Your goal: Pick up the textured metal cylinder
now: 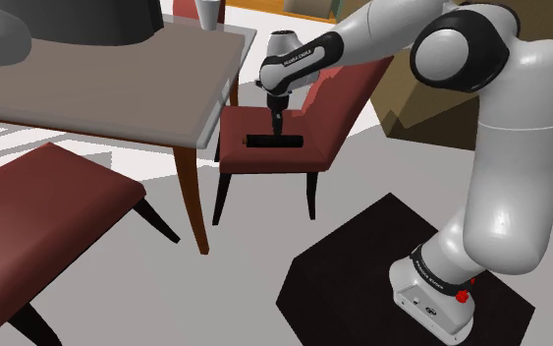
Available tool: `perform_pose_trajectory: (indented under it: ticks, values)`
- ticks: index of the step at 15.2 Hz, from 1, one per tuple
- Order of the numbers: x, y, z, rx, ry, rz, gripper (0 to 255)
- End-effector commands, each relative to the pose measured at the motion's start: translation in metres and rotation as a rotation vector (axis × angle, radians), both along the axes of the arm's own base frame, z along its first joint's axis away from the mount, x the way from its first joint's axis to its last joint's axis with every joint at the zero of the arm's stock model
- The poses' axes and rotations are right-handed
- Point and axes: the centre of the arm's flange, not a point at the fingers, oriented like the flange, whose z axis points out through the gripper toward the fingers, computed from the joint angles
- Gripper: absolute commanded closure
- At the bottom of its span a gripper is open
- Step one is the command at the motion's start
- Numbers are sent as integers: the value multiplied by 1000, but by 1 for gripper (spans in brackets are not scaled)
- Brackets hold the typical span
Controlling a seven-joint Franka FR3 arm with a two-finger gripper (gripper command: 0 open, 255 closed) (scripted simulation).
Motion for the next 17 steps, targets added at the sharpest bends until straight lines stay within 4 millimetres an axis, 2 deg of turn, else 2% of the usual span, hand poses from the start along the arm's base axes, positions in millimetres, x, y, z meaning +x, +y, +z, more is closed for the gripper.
perform_pose_trajectory:
  ticks: [1, 6, 8, 9, 17]
  values:
    - [4, 3, -12, 1, -2, 15, 0]
    - [4, 3, -38, 1, -2, 15, 0]
    - [4, 3, -41, 1, -2, 15, 0]
    - [5, 3, -41, 1, -2, 15, 255]
    - [6, 4, -41, 1, -2, 15, 255]
